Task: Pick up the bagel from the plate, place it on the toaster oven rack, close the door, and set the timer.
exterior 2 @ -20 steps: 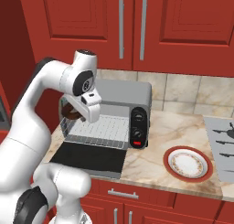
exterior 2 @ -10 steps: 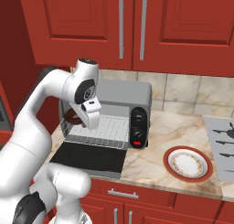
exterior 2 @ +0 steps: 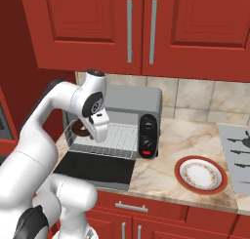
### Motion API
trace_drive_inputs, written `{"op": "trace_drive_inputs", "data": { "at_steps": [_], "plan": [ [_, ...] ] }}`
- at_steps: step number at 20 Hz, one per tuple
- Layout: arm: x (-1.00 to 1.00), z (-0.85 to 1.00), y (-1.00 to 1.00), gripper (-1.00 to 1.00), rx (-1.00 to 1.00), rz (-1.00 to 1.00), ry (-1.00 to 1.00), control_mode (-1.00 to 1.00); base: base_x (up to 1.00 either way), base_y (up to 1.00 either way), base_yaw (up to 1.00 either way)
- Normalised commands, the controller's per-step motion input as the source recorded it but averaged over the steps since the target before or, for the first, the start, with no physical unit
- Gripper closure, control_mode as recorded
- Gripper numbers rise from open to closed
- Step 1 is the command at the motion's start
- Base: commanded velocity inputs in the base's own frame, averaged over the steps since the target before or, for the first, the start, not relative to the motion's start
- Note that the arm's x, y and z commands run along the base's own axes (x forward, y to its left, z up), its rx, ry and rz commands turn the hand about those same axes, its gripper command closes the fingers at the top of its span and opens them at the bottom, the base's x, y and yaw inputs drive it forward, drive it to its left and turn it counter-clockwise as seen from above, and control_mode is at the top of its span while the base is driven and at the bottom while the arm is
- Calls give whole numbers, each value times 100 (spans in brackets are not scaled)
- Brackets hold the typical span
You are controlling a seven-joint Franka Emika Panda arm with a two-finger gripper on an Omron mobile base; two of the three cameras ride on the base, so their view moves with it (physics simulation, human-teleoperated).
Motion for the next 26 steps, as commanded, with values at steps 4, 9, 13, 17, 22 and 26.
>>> {"op": "trace_drive_inputs", "data": {
  "at_steps": [4,9,13,17,22,26],
  "plan": [
    [13,-26,0,100,1,0,-2,-100,0,0,0],
    [21,-27,0,100,0,0,0,-100,0,0,0],
    [18,-22,0,100,0,0,0,-100,0,0,0],
    [22,-20,0,100,0,0,0,-100,0,0,0],
    [14,-24,0,100,0,0,0,-100,0,0,0],
    [15,-31,0,100,0,0,-1,-100,0,0,0]
  ]
}}
